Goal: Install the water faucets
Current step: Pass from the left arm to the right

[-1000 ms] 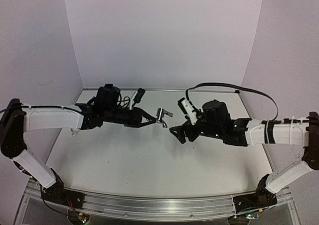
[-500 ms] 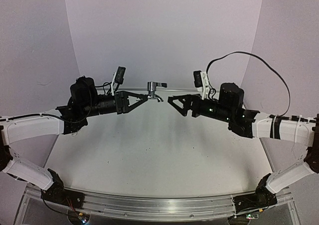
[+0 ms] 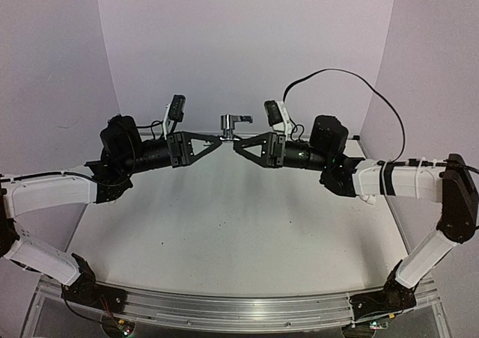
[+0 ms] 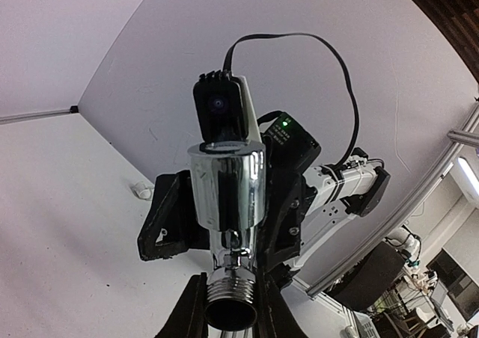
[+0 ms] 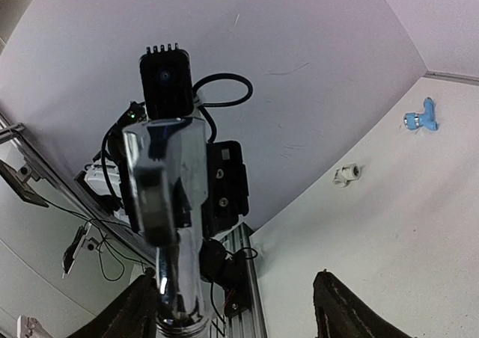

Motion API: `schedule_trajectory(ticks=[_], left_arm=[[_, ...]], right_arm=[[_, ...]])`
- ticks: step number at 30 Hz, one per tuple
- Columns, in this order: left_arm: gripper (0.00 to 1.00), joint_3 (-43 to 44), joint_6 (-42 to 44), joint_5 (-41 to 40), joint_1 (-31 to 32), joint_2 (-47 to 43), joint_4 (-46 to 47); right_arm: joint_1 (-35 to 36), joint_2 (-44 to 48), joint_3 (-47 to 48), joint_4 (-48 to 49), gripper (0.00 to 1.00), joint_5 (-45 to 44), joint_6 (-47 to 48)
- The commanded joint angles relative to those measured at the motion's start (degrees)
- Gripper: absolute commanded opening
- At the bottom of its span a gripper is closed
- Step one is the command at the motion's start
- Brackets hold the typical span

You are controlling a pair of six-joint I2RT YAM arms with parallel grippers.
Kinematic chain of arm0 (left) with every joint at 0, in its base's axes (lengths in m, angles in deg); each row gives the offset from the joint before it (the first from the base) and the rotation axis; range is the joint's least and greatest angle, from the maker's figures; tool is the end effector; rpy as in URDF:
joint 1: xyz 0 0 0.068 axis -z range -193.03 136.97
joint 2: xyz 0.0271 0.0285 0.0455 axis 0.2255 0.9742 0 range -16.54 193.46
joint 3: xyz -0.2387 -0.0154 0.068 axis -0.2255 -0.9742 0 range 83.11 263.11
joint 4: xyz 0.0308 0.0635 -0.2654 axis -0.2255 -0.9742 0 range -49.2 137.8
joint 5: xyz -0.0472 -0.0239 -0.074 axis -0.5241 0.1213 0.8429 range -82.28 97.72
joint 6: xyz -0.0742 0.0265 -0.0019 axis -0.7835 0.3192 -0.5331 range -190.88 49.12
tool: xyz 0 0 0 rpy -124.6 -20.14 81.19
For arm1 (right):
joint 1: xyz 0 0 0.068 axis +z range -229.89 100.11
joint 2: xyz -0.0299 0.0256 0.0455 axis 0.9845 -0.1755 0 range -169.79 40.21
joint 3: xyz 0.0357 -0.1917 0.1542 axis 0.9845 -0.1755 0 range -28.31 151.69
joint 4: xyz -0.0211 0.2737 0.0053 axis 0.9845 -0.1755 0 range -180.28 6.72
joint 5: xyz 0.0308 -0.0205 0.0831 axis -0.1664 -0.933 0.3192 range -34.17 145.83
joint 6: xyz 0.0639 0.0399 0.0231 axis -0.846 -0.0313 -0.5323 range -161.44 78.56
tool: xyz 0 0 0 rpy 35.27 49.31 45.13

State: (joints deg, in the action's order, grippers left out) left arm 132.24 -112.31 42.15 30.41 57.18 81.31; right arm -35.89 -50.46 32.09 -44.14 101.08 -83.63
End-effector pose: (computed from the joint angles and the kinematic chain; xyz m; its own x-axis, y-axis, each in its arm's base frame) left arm 0.2217 -0.2627 0.3098 -0.5592 -0.2219 -0.7988 0.8038 0.0905 -0.5879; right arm 0.2520 0.3102 0.2925 -0.5851 0.0920 -0.8057 -0.8109 -0.0579 0.5823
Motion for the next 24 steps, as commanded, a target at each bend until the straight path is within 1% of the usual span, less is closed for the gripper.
schedule_trajectory(ticks=[1, 3, 4, 8, 11, 13, 16, 20, 24], left_arm=[[0.0, 0.5, -1.1, 1.59, 0.07, 0.47, 5.78], [0.0, 0.33, -1.17, 1.75, 0.07, 0.64, 5.94], [0.0, 0.21, -1.21, 1.74, 0.07, 0.73, 5.96], [0.0, -0.34, -1.34, 1.55, 0.07, 0.89, 6.21], [0.0, -0.34, -1.35, 1.31, 0.07, 1.11, 6.44], [0.0, -0.28, -1.34, 1.18, 0.07, 1.27, 6.57], [0.0, -0.2, -1.2, 0.75, 0.07, 1.41, 6.64], [0.0, 0.04, -1.22, 1.11, 0.07, 2.15, 6.72], [0.0, -0.05, -1.28, 1.34, 0.07, 2.74, 6.81]], right_arm=[[0.12, -1.42, 1.49, 10.96, 0.64, 1.66, -4.48], [0.12, -2.24, -0.15, 17.3, 0.59, 1.08, -7.08], [0.12, -2.55, -0.29, 18.53, 0.57, 0.79, -7.62], [0.17, -4.46, 0.47, 22.32, 0.54, 1.13, -9.7], [0.2, -6.42, 2.01, 24.31, 0.46, 2.2, -11.4], [0.21, -7.77, 2.45, 26.16, 0.44, 3.13, -12.92], [0.21, -9.15, 3.04, 28.61, 0.39, 4.17, -14.05], [0.21, -10.76, 3.29, 31.41, 0.37, 3.98, -15.68], [0.21, -12.25, 3.7, 34.31, 0.34, 3.81, -16.85]])
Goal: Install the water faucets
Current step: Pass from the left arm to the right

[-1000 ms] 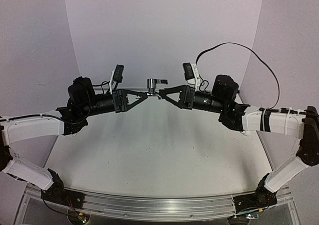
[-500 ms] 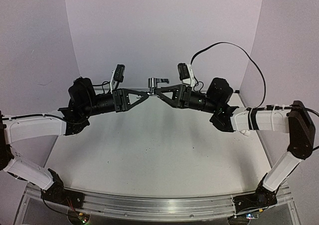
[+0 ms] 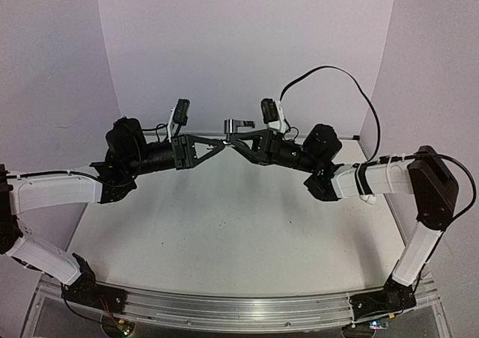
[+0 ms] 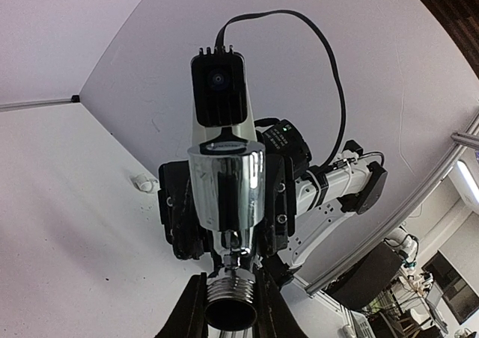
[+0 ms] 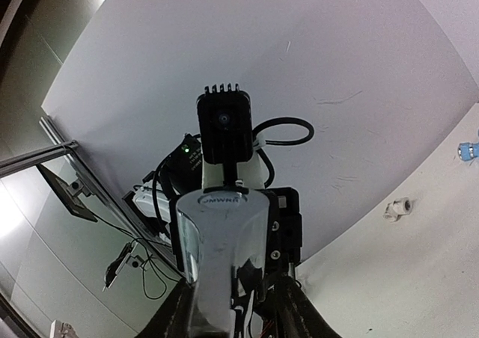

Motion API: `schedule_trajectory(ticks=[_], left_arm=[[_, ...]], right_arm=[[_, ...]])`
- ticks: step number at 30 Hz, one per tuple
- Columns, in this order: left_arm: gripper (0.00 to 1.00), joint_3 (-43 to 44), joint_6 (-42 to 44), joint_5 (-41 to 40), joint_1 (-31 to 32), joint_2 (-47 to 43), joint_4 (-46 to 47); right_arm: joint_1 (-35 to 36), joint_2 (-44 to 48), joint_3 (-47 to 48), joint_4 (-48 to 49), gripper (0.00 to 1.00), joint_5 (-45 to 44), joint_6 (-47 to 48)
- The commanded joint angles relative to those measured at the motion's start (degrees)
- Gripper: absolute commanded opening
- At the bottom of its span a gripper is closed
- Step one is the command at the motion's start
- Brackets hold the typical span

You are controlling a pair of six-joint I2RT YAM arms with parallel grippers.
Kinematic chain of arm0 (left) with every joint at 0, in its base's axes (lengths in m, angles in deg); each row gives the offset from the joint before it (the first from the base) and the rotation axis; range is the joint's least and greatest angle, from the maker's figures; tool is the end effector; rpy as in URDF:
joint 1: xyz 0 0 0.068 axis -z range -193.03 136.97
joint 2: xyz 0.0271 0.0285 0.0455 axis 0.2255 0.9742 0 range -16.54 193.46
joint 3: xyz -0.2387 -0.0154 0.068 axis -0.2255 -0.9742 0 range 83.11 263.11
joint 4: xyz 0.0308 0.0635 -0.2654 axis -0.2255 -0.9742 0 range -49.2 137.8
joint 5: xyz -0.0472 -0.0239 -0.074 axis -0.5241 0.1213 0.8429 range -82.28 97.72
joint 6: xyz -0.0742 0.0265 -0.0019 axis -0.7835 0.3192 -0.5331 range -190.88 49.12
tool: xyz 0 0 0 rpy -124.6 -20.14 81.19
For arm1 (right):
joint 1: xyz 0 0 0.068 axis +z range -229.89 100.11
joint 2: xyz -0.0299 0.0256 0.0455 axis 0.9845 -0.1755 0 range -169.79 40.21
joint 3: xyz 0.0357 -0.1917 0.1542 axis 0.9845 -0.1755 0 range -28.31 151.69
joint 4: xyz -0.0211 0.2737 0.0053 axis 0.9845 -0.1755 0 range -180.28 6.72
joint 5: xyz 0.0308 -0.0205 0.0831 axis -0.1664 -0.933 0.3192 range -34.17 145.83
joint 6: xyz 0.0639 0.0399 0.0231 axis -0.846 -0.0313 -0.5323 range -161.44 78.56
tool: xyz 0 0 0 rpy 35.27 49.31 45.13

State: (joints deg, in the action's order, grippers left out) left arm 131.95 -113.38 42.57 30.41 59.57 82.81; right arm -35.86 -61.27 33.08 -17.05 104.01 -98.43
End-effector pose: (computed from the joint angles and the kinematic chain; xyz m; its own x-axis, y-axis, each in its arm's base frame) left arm 0.2265 -0.2678 0.2975 -0.5868 -0.2077 -0.7826 0.7853 0.0897 -0.6126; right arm 0.2605 0.3220 0.2793 -0.6193 0.1788 -0.7645 -0.7802 -0.2490 0.5738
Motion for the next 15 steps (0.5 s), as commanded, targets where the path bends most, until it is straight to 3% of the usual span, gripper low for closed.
schedule_trajectory(ticks=[1, 7, 9, 12, 14, 15], left_arm=[[0.0, 0.19, -0.14, 0.91, 0.07, 0.43, 5.31], [0.0, 0.14, -0.15, 0.74, 0.07, 0.7, 5.4], [0.0, 0.15, -0.26, 0.6, 0.09, 0.93, 5.46], [0.0, 0.18, -0.27, 0.63, 0.05, 1.1, 5.5], [0.1, -0.22, -0.13, 0.27, 0.03, 1.0, 5.48], [0.23, -0.72, -0.13, -0.18, -0.19, 0.85, 5.32]], right_arm=[[0.18, -1.75, 3.01, 7.84, 0.34, 1.08, -2.35], [0.18, -3.54, 4.0, 10.61, 0.15, 1.65, -3.79], [0.18, -3.72, 3.91, 11.43, 0.03, 1.82, -3.93], [0.1, -3.19, 2.35, 12.14, 0.0, 0.44, -3.13], [-0.23, -2.14, 0.19, 11.91, 0.0, -1.43, -1.86], [-0.52, -1.61, -1.4, 11.78, 0.0, -2.49, -1.07]])
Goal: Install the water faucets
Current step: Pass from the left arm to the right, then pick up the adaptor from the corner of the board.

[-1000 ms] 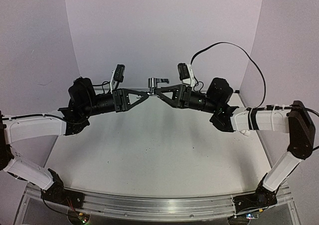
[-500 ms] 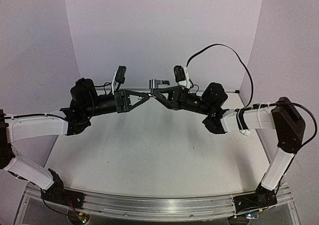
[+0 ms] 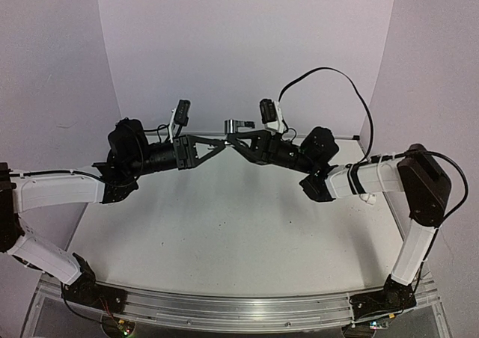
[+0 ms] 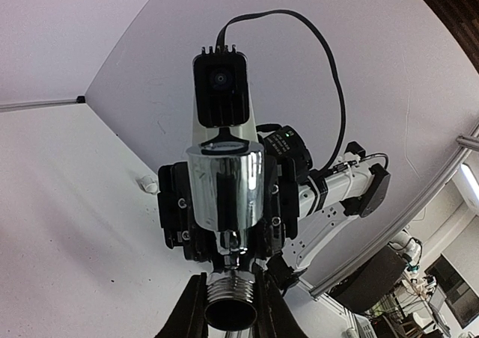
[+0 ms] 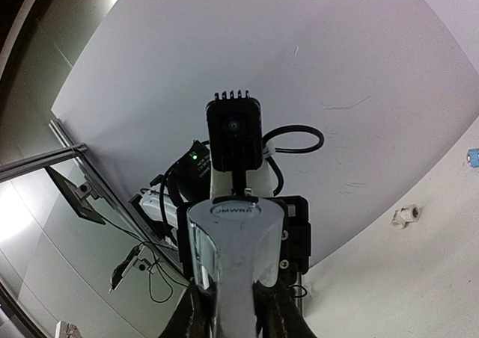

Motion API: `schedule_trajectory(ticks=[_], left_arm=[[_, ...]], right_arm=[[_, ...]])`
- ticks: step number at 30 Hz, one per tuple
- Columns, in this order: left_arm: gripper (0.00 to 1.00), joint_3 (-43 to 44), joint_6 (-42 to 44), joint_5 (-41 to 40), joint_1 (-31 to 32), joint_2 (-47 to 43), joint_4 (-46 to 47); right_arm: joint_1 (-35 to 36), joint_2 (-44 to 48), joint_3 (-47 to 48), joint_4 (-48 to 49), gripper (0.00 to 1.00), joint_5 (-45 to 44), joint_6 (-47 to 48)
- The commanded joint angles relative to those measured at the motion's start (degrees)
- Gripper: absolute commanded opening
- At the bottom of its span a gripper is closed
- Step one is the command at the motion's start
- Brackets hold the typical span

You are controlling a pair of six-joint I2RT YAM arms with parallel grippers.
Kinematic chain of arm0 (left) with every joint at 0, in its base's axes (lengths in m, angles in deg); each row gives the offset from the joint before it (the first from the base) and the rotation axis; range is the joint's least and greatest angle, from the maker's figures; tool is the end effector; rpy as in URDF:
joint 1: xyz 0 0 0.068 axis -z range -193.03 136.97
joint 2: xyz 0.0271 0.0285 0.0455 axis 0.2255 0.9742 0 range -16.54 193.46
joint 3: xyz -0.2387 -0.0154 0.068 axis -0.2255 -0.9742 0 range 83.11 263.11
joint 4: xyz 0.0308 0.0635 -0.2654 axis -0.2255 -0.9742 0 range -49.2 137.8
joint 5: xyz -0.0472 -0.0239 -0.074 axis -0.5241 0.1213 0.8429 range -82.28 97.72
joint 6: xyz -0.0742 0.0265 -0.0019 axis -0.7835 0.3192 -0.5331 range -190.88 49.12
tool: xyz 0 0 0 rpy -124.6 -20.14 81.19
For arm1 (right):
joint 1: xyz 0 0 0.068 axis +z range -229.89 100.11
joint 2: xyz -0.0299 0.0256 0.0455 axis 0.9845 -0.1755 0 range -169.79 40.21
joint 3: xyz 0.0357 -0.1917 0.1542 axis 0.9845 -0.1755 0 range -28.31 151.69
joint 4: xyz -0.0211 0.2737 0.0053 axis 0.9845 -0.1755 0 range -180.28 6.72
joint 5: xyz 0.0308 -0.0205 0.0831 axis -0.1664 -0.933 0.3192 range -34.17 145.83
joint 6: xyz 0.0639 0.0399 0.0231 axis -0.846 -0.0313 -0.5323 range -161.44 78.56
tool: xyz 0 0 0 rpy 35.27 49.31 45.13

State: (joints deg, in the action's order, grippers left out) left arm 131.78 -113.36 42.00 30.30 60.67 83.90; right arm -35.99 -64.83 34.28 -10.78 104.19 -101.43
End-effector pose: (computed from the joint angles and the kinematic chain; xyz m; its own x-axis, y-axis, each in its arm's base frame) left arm 0.2299 -0.2693 0.2926 -0.5866 -0.2136 -0.7812 0.7824 0.0998 -0.6147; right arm 0.2649 0.3252 0.2733 -0.6220 0.1998 -0.7571 -0.7761 -0.2856 0.5623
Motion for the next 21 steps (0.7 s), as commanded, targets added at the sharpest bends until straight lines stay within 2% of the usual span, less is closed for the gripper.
schedule_trajectory(ticks=[1, 3, 5, 7, 9, 11, 14, 17, 21], left_arm=[[0.42, -1.09, -0.35, -0.07, -0.43, -0.59, 3.98], [0.68, -3.01, -1.4, -1.15, -1.78, -1.56, 2.97], [0.81, -5.57, -2.63, -3.34, -3.86, -3.37, -0.03], [0.85, -7.74, -2.46, -6.77, -6.0, -6.12, -5.56], [0.87, -8.76, -0.55, -12.42, -7.63, -9.43, -15.74], [0.89, -8.05, 0.86, -21.31, -8.69, -12.68, -26.9], [0.91, -4.71, 1.88, -35.67, -10.0, -15.15, -47.13], [0.95, -1.79, 2.56, -46.9, -11.57, -16.41, -59.33], [0.98, 1.69, 3.02, -53.1, -17.54, -16.56, -71.88]], right_arm=[[-0.82, 2.53, -3.75, 5.21, 0.0, -3.12, 3.16], [-2.09, 3.99, -7.07, 3.21, 0.0, -4.82, 5.88], [-3.55, 6.04, -10.91, -1.75, 0.0, -7.55, 9.57], [-4.77, 8.5, -13.95, -9.82, 0.0, -10.0, 15.48], [-5.22, 11.44, -15.85, -20.39, 0.0, -13.85, 23.84], [-5.23, 14.43, -15.61, -35.59, 0.0, -19.28, 33.89], [-5.21, 17.61, -14.66, -50.2, 0.0, -27.31, 44.85], [-5.22, 20.0, -14.24, -59.94, 0.0, -35.76, 52.68], [-5.23, 23.15, -13.5, -67.31, 0.0, -41.63, 59.03]])
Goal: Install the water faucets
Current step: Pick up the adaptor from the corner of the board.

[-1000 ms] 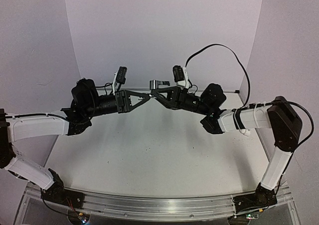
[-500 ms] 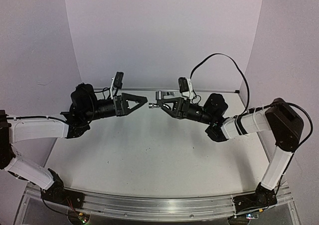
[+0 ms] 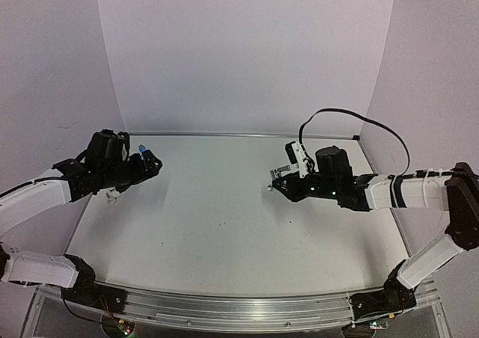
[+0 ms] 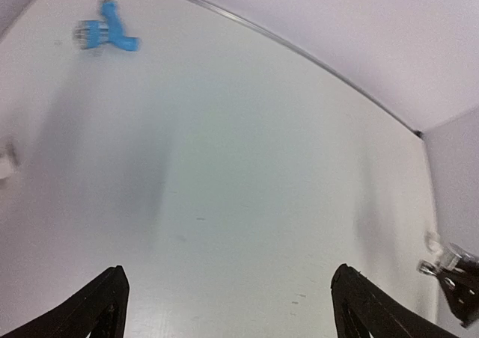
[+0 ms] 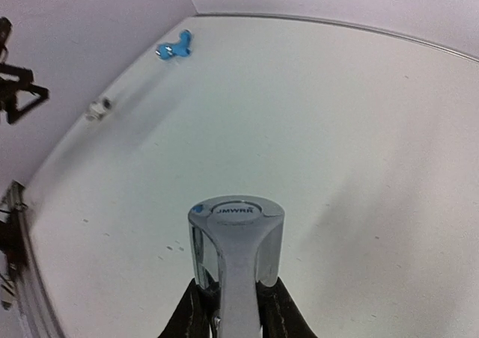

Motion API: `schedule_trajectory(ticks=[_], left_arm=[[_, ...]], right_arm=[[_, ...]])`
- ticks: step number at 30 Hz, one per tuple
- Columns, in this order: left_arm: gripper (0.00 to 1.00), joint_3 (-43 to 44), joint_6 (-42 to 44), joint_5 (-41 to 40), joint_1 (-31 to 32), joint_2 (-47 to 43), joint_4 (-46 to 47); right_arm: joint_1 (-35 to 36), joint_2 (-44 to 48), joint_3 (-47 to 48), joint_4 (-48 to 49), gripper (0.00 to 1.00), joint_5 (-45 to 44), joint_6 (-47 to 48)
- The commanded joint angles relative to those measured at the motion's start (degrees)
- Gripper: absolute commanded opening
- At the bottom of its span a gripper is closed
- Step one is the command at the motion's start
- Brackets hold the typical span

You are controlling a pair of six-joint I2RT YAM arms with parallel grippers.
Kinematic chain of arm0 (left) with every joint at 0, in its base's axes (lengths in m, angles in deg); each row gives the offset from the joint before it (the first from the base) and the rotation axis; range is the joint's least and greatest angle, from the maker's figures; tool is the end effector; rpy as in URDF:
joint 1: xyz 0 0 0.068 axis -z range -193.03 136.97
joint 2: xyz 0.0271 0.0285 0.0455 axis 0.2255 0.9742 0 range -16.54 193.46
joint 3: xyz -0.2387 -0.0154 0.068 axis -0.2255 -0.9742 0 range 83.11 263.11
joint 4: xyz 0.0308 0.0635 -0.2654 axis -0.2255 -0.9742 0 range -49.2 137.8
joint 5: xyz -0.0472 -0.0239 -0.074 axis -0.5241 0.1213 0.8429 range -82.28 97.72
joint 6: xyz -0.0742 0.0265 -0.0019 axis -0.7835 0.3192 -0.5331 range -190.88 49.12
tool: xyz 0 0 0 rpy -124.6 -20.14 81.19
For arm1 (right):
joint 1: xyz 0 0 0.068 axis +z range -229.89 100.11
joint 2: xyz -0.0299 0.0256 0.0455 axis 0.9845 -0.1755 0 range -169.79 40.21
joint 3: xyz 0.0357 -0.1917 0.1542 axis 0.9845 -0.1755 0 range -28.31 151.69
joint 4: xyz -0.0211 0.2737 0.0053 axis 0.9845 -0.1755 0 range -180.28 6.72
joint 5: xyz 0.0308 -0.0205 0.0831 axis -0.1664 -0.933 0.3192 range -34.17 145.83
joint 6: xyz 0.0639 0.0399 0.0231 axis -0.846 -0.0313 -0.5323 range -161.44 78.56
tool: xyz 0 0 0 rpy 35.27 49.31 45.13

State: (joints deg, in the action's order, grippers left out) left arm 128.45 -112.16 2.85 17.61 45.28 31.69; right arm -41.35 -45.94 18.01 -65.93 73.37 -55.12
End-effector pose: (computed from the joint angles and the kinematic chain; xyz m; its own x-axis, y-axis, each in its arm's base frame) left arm 0.2538 -0.1438 0.2320 -0.6428 -0.3832 -0.6633 0.0297 0.8528 -0.5214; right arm 0.2760 0.2460 0.1792 -0.4825 -0.0962 -0.8706 -0.7183 0.6123 0.3304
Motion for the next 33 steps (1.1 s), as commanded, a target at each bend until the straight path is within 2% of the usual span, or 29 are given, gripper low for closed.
schedule_trajectory(ticks=[1, 7, 10, 14, 19, 22, 25, 33], left_arm=[[0.98, 5.81, 2.32, -13.95, -6.75, -1.3, -21.6], [0.99, 9.88, 2.45, -13.29, -17.81, 2.13, -29.88], [0.99, 11.61, 4.66, -8.88, -23.97, 7.19, -30.76], [0.98, 15.93, 9.95, -9.76, -27.82, 16.55, -31.63], [0.97, 17.51, 18.37, -5.89, -31.84, 22.48, -27.08], [0.95, 17.74, 22.19, -8.34, -32.95, 26.34, -25.67], [0.94, 14.81, 25.42, -7.62, -33.56, 27.73, -19.97], [0.93, 11.72, 24.24, 11.37, -38.27, 31.6, -7.48]], right_arm=[[0.13, 5.22, 2.78, -12.88, 0.0, -11.75, 13.14], [0.13, 12.28, 2.28, -15.3, 0.0, -12.14, 16.88], [0.13, 15.76, 1.02, -14.83, 0.0, -12.2, 19.14], [0.13, 19.4, -1.85, -12.44, 0.0, -11.36, 20.23], [0.16, 21.29, -4.63, -11.09, 0.0, -9.85, 20.55], [0.13, 22.81, -5.7, -10.97, 0.0, -8.85, 20.92], [0.13, 24.99, -7.3, -9.9, 0.0, -7.75, 21.29], [0.15, 26.58, -9.55, -7.09, 0.01, -5.01, 21.16]])
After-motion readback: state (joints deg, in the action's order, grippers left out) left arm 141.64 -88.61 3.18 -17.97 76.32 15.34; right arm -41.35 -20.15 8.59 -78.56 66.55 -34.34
